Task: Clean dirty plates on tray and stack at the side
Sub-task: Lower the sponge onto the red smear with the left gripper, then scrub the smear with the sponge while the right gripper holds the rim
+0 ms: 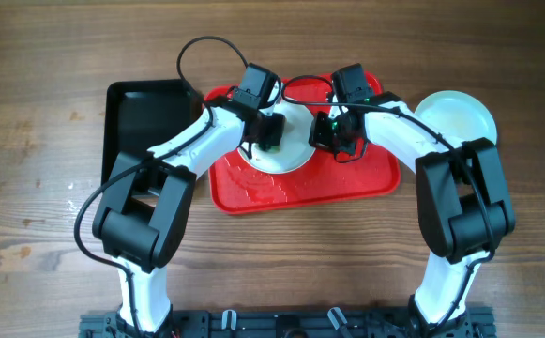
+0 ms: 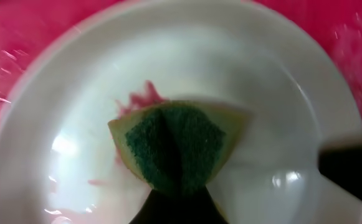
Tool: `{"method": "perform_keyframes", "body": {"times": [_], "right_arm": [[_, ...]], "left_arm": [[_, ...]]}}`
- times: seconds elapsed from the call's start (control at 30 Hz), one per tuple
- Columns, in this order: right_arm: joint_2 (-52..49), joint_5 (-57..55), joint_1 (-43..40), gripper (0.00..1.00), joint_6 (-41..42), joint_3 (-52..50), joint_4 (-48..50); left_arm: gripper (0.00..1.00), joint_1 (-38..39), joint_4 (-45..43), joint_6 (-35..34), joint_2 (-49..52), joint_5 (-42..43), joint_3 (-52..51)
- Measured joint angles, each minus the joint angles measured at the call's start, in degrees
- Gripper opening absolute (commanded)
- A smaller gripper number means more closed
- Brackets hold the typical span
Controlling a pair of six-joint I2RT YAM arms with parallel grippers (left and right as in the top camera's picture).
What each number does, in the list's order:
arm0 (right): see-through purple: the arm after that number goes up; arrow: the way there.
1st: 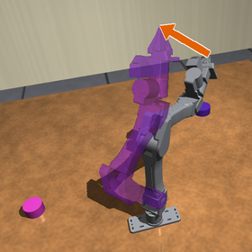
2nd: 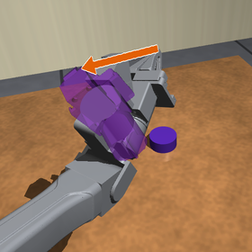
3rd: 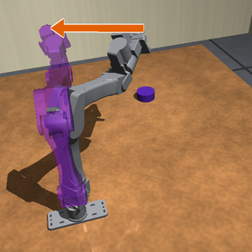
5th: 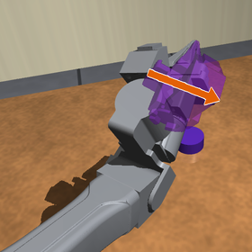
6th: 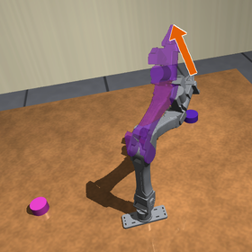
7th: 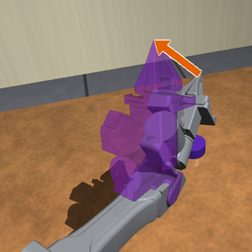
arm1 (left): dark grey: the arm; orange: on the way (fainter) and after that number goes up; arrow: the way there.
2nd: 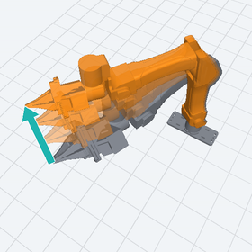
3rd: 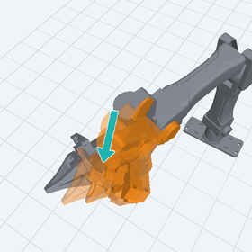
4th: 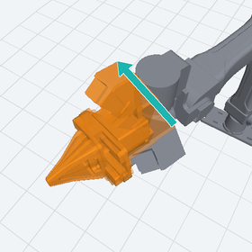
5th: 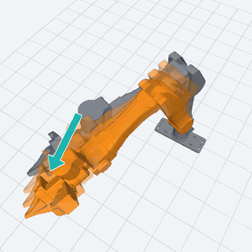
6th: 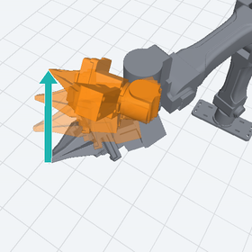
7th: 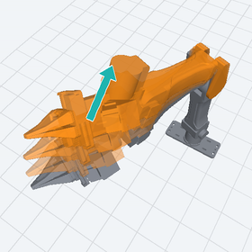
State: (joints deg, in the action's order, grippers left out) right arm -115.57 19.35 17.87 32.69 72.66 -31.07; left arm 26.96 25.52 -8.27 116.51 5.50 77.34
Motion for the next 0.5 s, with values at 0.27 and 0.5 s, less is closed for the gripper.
{"method": "perform_keyframes", "body": {"times": [0.27, 0.5], "right_arm": [[-0.04, 0.02, 0.00, 0.04, 0.04, -0.02, 0.37], [-0.07, 0.11, 0.00, 0.04, 0.04, -0.02, 0.37]], "left_arm": [[0.04, 0.39, -5.07, -1.07, 2.14, -10.84, 0.22], [0.04, 0.74, -7.30, -1.11, 2.97, -14.67, 0.52]]}}
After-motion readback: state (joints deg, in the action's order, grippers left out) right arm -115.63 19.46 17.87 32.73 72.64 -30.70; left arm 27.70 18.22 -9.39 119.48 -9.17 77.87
